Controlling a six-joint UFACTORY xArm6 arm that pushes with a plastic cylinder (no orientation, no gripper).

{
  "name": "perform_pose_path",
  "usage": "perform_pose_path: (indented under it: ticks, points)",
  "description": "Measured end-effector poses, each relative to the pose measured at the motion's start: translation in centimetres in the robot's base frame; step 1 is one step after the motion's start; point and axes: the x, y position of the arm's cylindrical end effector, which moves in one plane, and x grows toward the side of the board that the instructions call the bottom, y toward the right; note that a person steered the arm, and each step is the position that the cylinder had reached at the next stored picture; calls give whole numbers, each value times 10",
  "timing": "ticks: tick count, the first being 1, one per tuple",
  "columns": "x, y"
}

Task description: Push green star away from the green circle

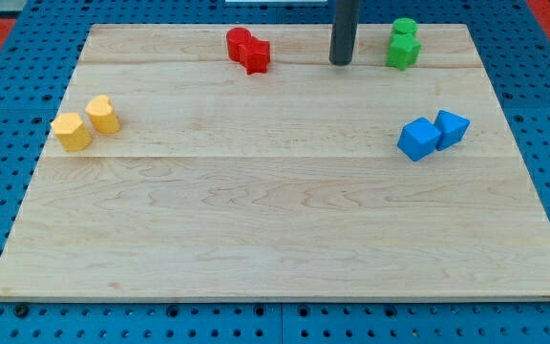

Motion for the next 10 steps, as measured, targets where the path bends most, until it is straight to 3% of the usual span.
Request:
perform_pose_path:
  ticks: [2, 3, 5, 7, 9, 10]
  points:
    - [20, 116]
    - [19, 136]
    - [-36, 179]
    - [-48, 110]
    - [-29, 22]
    - [-19, 19]
